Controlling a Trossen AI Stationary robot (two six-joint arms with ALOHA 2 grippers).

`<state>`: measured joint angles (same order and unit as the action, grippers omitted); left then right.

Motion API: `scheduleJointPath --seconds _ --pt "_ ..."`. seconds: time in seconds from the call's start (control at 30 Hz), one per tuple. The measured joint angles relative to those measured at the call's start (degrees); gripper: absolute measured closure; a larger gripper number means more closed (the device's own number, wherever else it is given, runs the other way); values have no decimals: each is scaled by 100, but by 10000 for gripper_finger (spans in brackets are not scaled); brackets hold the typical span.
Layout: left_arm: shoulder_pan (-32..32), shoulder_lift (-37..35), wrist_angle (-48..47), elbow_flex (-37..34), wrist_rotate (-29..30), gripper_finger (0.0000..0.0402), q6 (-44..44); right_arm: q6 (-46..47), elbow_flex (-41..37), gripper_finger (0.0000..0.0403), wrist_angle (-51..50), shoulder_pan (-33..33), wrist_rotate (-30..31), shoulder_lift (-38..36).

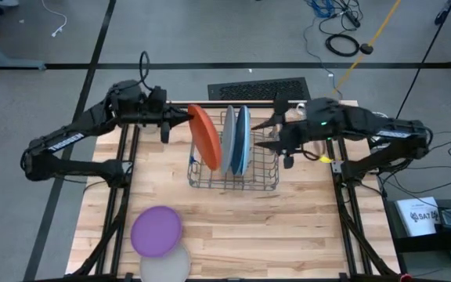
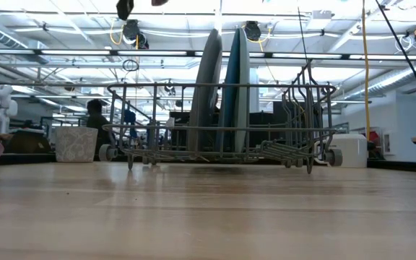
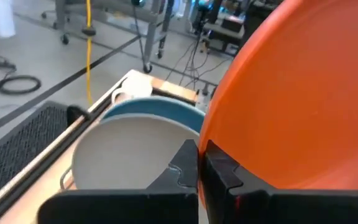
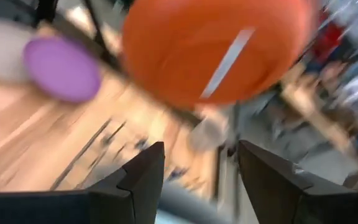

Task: Sort dishes
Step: Put the orange plate in the dish rack

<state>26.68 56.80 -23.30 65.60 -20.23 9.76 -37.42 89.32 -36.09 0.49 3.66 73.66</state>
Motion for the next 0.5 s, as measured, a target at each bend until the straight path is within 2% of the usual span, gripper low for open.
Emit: scheduleJointPath --seconds 0.1,0.17,0.3,0.37,0.5 --pt "213 -7 279 -43 -406 402 -2 187 2 210 -465 0 111 232" --pt "411 -1 389 -102 -665 402 34 -85 2 219 -393 35 190 357" --pt "836 39 651 -450 -1379 402 286 -1200 84 240 115 250 1130 508" --pt "1007 39 767 -691 -1712 402 339 -1433 363 247 209 356 1487 650" --pt "1283 44 1471 -1277 -2193 402 613 -1228 1228 250 -18 452 1541 1086"
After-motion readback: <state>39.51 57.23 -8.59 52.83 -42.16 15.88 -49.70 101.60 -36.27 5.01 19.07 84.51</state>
